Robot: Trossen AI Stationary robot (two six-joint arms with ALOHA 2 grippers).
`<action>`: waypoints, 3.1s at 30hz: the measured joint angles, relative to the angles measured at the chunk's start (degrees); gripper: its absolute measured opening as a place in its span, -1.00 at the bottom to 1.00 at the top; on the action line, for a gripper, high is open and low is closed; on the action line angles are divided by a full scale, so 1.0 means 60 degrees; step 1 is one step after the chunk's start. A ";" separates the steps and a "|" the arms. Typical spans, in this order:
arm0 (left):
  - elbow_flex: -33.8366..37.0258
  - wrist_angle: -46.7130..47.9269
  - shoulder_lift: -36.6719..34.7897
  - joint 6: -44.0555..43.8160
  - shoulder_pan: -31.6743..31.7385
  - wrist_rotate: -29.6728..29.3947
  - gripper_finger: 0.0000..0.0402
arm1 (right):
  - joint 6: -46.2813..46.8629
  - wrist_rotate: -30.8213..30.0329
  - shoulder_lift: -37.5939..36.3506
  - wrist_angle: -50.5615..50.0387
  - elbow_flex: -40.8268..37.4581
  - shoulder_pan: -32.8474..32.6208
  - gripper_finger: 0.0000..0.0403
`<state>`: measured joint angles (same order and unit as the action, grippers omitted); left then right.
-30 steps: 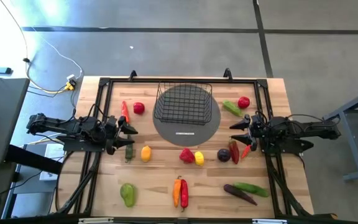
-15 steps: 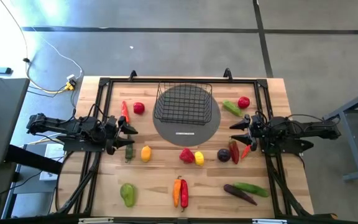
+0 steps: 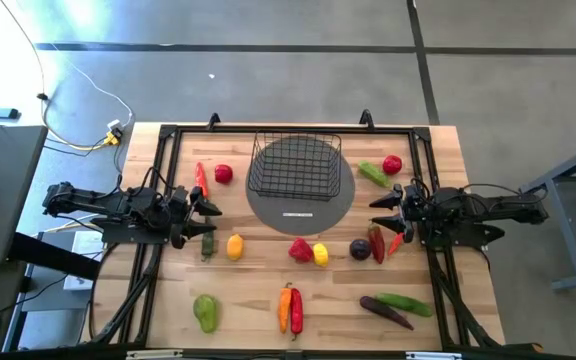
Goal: Build produce basket
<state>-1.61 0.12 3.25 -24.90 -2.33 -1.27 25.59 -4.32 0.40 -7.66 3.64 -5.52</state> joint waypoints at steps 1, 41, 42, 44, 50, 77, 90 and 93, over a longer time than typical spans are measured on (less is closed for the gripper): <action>0.0000 0.0000 0.0000 0.0001 0.0000 -0.0001 0.20 | 0.0001 -0.0003 0.0002 0.0000 0.0000 -0.0001 0.23; -0.0004 -0.0066 0.0000 -0.2452 0.0011 -0.0002 0.20 | 0.5604 -0.0251 0.0004 0.1314 0.0363 0.0001 0.23; -0.0004 -0.0066 0.0000 -0.2564 0.0008 0.0002 0.20 | 0.5660 -0.0255 0.0028 0.1298 0.0479 0.0001 0.23; -0.0004 -0.0066 0.0000 -0.2783 0.0007 0.0000 0.20 | 0.5770 -0.0267 0.0168 0.1250 0.0766 0.0001 0.23; -0.0004 -0.0066 0.0000 -0.3076 0.0007 0.0001 0.20 | 0.5495 -0.0285 0.1392 0.0795 0.2071 -0.0060 0.23; -0.0004 -0.0066 0.0001 -0.3076 0.0000 -0.0002 0.20 | 0.7879 0.0374 0.8100 -0.7241 0.7975 -0.1031 0.23; -0.0004 -0.0066 0.0000 -0.3076 0.0000 -0.0002 0.20 | 0.8701 0.1545 0.9194 -0.7936 0.7975 -0.1092 0.23; -0.0004 -0.0066 0.0000 -0.3076 0.0000 -0.0002 0.20 | 0.8624 0.1672 0.9467 -0.8186 0.7975 -0.1092 0.23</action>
<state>-1.63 -0.27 3.25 -43.35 -2.33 -1.28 77.34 5.72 57.20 -56.78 51.48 -12.08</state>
